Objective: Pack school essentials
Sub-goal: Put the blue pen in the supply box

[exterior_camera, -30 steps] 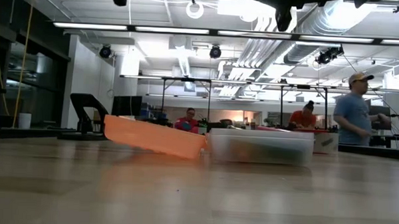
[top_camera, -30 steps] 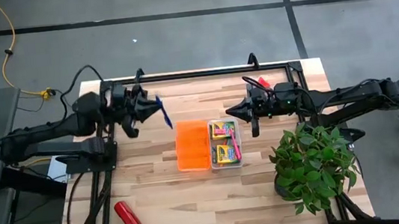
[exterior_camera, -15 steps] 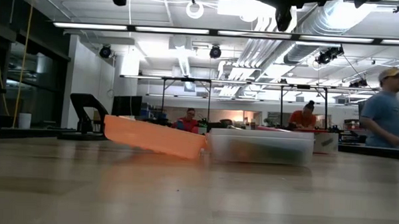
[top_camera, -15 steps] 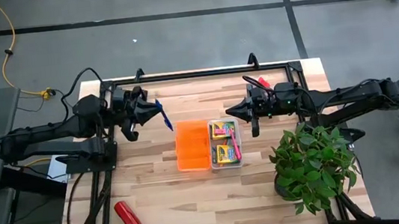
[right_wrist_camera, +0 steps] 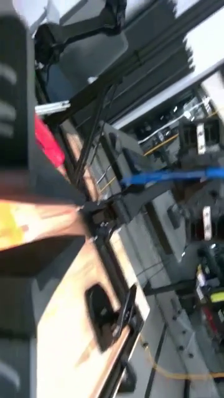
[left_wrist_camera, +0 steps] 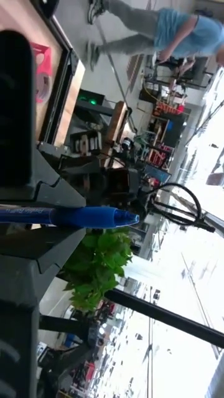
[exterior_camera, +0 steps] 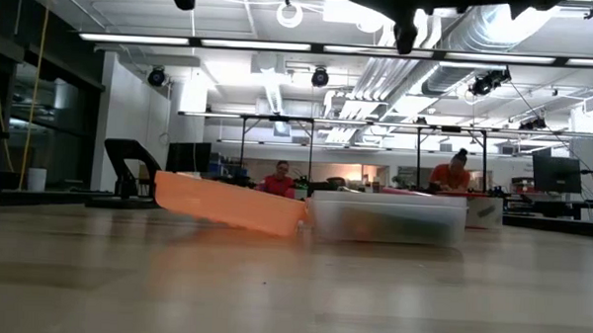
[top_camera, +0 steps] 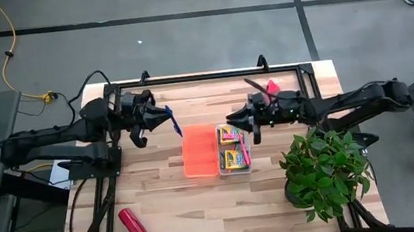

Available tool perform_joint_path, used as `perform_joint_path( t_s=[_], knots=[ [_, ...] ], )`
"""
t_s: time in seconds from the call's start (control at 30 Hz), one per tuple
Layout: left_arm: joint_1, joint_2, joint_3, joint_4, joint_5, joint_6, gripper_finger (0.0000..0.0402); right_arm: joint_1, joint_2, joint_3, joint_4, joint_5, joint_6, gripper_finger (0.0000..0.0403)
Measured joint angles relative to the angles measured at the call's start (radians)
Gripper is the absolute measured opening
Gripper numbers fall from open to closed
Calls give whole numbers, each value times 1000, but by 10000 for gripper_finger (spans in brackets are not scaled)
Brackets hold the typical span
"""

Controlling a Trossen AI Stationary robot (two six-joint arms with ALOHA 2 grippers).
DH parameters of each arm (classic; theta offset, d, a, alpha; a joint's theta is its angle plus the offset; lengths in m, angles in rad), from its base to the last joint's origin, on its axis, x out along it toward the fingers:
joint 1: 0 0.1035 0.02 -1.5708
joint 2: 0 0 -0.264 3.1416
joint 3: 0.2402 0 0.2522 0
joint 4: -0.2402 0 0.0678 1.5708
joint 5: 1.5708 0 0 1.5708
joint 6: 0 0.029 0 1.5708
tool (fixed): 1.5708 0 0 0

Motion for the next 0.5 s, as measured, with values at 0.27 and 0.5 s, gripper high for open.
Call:
perform_joint_path(
  t_s=[0.27,0.5],
  knots=[
    [-50,181,0,149,-2,0,31,25,159,68,135,-10,33,199],
    [-65,332,25,267,-2,-2,31,12,254,160,131,-12,9,213]
  ],
)
